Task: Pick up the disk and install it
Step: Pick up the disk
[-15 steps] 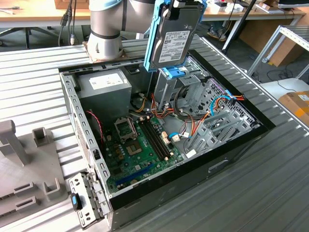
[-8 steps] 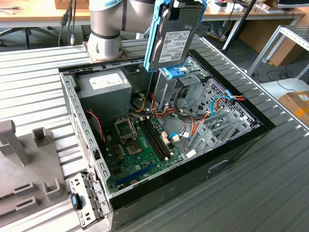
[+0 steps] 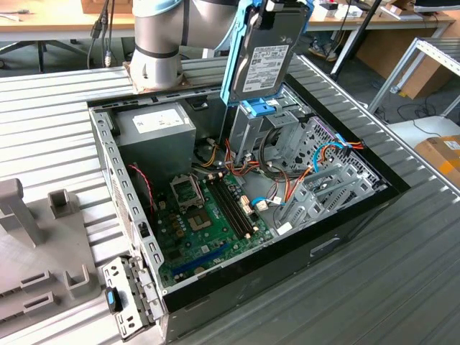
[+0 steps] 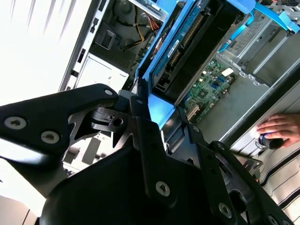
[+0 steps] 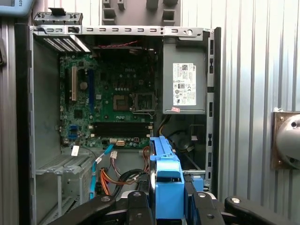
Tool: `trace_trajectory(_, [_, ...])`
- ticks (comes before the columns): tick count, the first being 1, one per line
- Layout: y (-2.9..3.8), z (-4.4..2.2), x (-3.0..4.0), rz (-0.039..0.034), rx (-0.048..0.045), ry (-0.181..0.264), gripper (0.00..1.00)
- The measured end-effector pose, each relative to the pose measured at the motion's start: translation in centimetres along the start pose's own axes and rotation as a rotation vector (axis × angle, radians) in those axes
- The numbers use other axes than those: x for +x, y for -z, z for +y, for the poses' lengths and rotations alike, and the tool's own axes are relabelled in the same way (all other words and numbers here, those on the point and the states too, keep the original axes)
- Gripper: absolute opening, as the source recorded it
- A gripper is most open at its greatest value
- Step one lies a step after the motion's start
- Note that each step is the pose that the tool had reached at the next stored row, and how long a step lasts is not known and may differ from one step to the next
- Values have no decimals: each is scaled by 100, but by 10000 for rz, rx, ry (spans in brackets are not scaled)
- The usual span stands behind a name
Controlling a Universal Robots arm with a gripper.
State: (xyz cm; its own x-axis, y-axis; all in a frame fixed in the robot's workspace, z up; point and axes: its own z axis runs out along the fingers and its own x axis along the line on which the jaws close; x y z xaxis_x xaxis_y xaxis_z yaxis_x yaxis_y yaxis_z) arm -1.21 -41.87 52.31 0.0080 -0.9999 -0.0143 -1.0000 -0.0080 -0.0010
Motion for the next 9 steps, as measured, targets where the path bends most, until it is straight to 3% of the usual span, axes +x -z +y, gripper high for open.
trace_trajectory(9, [-6, -191, 34, -1, -7, 72, 36])
